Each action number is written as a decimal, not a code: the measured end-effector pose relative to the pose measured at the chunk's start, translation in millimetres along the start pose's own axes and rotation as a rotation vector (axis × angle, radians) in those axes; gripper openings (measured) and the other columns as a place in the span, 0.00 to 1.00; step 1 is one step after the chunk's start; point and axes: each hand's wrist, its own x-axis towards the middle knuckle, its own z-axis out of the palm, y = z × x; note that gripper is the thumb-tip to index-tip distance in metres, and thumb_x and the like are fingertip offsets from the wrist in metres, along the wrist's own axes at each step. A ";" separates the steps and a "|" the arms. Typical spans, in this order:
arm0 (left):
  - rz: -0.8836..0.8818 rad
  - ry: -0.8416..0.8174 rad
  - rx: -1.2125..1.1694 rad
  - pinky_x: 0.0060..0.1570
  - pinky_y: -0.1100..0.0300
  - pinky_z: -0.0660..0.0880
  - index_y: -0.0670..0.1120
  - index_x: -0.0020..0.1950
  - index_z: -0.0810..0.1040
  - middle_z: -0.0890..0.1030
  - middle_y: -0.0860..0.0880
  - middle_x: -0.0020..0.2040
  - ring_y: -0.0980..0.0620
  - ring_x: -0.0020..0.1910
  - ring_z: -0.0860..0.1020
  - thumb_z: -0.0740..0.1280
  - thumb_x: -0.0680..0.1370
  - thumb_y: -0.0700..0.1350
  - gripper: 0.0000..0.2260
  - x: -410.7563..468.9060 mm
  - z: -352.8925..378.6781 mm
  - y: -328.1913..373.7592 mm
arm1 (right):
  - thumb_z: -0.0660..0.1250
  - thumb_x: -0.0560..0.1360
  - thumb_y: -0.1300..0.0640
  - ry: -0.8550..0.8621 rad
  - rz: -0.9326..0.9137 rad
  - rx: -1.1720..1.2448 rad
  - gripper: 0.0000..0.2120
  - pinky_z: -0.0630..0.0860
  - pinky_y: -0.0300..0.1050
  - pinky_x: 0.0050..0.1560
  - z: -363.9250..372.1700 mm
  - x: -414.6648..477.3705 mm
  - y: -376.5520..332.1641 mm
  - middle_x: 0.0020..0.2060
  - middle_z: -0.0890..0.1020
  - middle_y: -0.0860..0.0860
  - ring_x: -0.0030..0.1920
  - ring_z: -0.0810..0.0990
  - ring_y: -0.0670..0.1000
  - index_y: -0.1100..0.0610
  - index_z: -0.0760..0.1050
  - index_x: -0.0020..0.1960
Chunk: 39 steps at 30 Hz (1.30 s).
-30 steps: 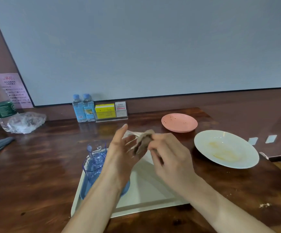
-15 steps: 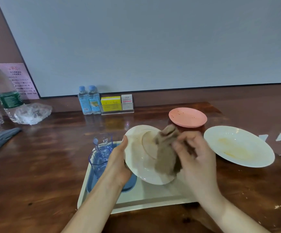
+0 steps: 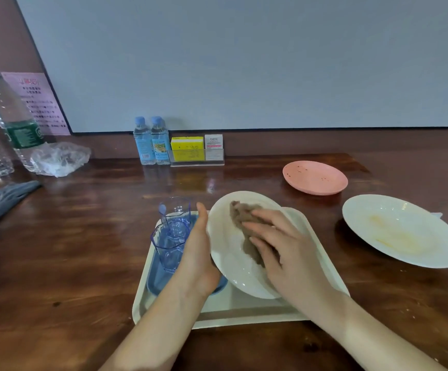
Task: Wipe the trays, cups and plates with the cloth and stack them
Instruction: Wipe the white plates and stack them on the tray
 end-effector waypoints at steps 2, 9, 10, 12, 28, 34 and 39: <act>-0.013 -0.002 -0.035 0.65 0.46 0.78 0.39 0.70 0.80 0.83 0.37 0.68 0.40 0.66 0.83 0.54 0.82 0.73 0.40 4.6 -3.9 -0.7 | 0.67 0.81 0.65 -0.105 -0.132 -0.049 0.17 0.71 0.40 0.71 -0.5 -4.6 -1.3 0.67 0.79 0.44 0.69 0.75 0.45 0.53 0.83 0.66; 0.043 0.068 -0.026 0.66 0.45 0.78 0.44 0.72 0.81 0.84 0.40 0.67 0.43 0.63 0.85 0.59 0.82 0.69 0.33 5.1 0.6 -3.7 | 0.55 0.82 0.58 -0.196 -0.184 -0.172 0.23 0.71 0.45 0.73 -9.0 20.4 10.8 0.72 0.77 0.44 0.72 0.75 0.49 0.51 0.79 0.72; 0.041 0.099 -0.012 0.65 0.45 0.79 0.46 0.71 0.82 0.86 0.41 0.65 0.43 0.62 0.86 0.61 0.81 0.70 0.32 4.0 2.8 -4.1 | 0.55 0.82 0.59 -0.164 -0.142 -0.178 0.23 0.70 0.44 0.73 -9.8 24.5 15.6 0.73 0.77 0.44 0.72 0.75 0.49 0.51 0.78 0.73; 0.030 0.173 0.002 0.56 0.46 0.82 0.49 0.67 0.83 0.89 0.44 0.58 0.43 0.55 0.88 0.64 0.80 0.71 0.30 3.3 5.3 -4.6 | 0.58 0.81 0.60 -0.104 -0.052 -0.214 0.22 0.75 0.48 0.70 -9.2 29.8 23.3 0.70 0.80 0.45 0.69 0.77 0.51 0.52 0.80 0.71; 0.082 0.250 0.041 0.47 0.50 0.80 0.45 0.56 0.83 0.89 0.46 0.40 0.48 0.35 0.88 0.61 0.84 0.66 0.25 -12.0 17.0 -2.4 | 0.55 0.79 0.58 -0.064 0.005 -0.277 0.25 0.74 0.47 0.70 -1.2 19.8 23.9 0.69 0.80 0.47 0.67 0.77 0.50 0.51 0.78 0.73; 0.044 0.241 -0.008 0.42 0.49 0.79 0.48 0.53 0.82 0.88 0.47 0.36 0.48 0.30 0.87 0.62 0.84 0.65 0.21 -13.8 17.8 -3.8 | 0.60 0.79 0.60 -0.043 0.076 -0.432 0.21 0.81 0.48 0.60 -11.4 8.6 29.1 0.63 0.84 0.47 0.63 0.80 0.51 0.52 0.81 0.69; 0.066 0.231 -0.016 0.47 0.47 0.83 0.49 0.56 0.83 0.90 0.47 0.42 0.46 0.38 0.89 0.64 0.83 0.66 0.21 -13.1 15.0 -5.1 | 0.62 0.76 0.65 0.013 0.125 -0.501 0.18 0.83 0.50 0.43 -12.8 -13.0 4.7 0.52 0.86 0.49 0.52 0.85 0.56 0.55 0.84 0.61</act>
